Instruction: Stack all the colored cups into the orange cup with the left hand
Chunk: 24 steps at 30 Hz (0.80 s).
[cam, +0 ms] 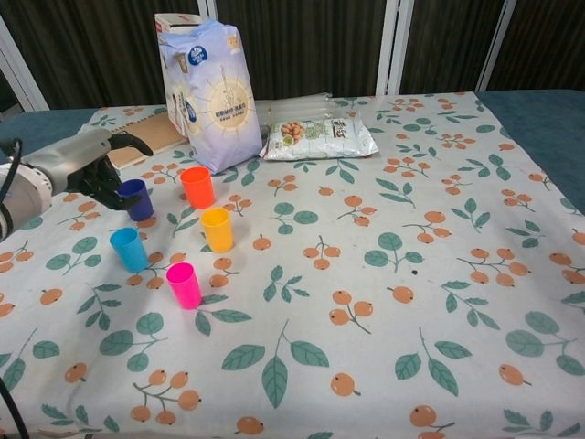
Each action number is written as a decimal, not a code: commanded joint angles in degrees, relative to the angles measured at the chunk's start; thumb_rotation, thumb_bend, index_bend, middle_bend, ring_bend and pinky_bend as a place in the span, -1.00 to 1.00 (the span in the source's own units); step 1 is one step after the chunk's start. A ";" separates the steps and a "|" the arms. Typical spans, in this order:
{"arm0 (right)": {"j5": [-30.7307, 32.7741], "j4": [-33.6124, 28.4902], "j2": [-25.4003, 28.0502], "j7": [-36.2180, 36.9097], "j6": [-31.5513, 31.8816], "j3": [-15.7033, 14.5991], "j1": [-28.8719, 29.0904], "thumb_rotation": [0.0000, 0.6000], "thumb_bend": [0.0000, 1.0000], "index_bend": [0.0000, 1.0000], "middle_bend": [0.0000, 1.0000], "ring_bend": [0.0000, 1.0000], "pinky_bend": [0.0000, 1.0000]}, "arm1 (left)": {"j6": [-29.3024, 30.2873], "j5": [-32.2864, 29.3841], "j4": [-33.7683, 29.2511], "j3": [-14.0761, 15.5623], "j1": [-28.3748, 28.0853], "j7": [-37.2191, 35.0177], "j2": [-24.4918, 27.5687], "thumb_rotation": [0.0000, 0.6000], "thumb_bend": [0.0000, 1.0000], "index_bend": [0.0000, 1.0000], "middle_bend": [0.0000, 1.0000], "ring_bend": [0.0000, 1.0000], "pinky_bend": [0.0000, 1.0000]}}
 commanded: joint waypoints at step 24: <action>-0.02 -0.12 0.27 0.45 0.08 -0.12 0.07 1.00 -0.72 -1.00 -1.00 -1.00 -1.00 | -0.37 -2.54 10.36 1.63 -2.71 -0.17 -4.28 1.00 -0.32 -0.28 1.00 1.00 1.00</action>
